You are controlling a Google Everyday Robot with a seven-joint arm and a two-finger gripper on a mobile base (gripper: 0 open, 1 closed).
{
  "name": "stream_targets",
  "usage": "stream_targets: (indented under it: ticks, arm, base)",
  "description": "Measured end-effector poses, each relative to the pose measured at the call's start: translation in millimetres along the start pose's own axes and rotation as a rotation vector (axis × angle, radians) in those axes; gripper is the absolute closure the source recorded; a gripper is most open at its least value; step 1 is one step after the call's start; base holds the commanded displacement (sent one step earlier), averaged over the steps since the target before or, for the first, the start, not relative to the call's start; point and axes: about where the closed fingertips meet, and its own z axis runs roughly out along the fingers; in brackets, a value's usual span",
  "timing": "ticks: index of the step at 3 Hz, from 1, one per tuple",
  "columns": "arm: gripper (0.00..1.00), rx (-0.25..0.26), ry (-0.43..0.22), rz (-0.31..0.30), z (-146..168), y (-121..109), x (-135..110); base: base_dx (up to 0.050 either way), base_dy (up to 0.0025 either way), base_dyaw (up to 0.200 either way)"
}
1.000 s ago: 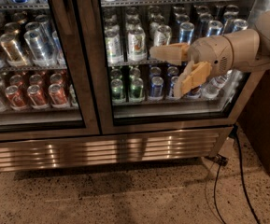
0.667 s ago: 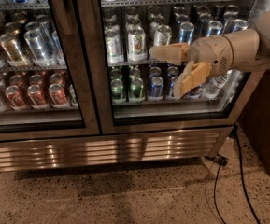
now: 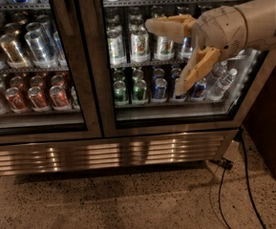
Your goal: Open left fridge door
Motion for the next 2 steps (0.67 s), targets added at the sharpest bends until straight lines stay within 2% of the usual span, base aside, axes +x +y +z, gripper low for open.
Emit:
stream_targets:
  ticks: [2]
  arm:
    - [0.0,0.0,0.03,-0.123,4,4,-28]
  base:
    - [0.0,0.0,0.0]
